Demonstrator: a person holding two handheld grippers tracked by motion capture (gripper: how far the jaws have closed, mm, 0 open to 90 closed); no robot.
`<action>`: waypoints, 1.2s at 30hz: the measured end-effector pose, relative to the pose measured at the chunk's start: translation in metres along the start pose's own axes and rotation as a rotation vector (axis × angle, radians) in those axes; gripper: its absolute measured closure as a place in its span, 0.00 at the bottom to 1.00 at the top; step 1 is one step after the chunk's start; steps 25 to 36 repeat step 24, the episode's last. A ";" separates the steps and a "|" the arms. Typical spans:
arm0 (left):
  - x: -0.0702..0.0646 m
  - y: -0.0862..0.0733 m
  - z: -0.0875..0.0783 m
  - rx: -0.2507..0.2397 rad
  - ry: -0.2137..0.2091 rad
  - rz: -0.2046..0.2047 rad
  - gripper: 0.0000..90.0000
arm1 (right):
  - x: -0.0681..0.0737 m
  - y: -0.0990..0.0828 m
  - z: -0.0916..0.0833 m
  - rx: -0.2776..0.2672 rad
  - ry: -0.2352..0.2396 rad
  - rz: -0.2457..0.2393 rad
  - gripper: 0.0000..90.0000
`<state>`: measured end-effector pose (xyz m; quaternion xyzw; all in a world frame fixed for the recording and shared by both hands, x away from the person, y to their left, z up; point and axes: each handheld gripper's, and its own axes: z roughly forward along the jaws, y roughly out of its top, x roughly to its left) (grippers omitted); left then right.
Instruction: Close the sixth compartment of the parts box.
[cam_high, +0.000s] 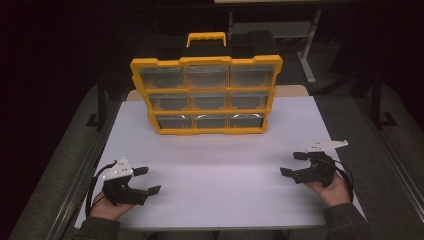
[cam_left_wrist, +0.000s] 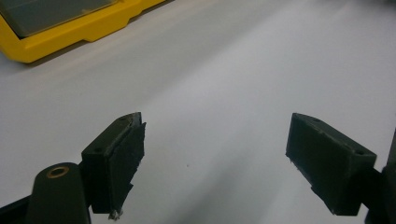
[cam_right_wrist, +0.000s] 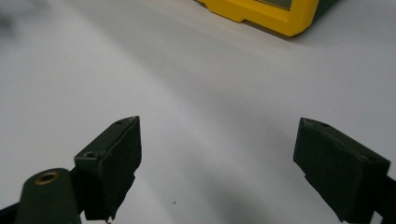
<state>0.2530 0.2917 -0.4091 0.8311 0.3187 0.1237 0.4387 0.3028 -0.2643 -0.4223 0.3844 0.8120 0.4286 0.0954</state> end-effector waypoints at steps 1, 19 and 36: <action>0.000 -0.001 0.000 -0.003 0.003 -0.003 0.21 | 0.000 -0.001 0.000 -0.002 0.001 -0.003 0.16; 0.001 -0.020 -0.005 -0.004 0.011 -0.038 0.21 | 0.008 -0.015 -0.003 0.005 0.011 0.013 0.16; 0.001 -0.021 -0.003 0.009 0.009 -0.026 0.20 | 0.011 -0.013 -0.003 -0.003 0.010 -0.009 0.16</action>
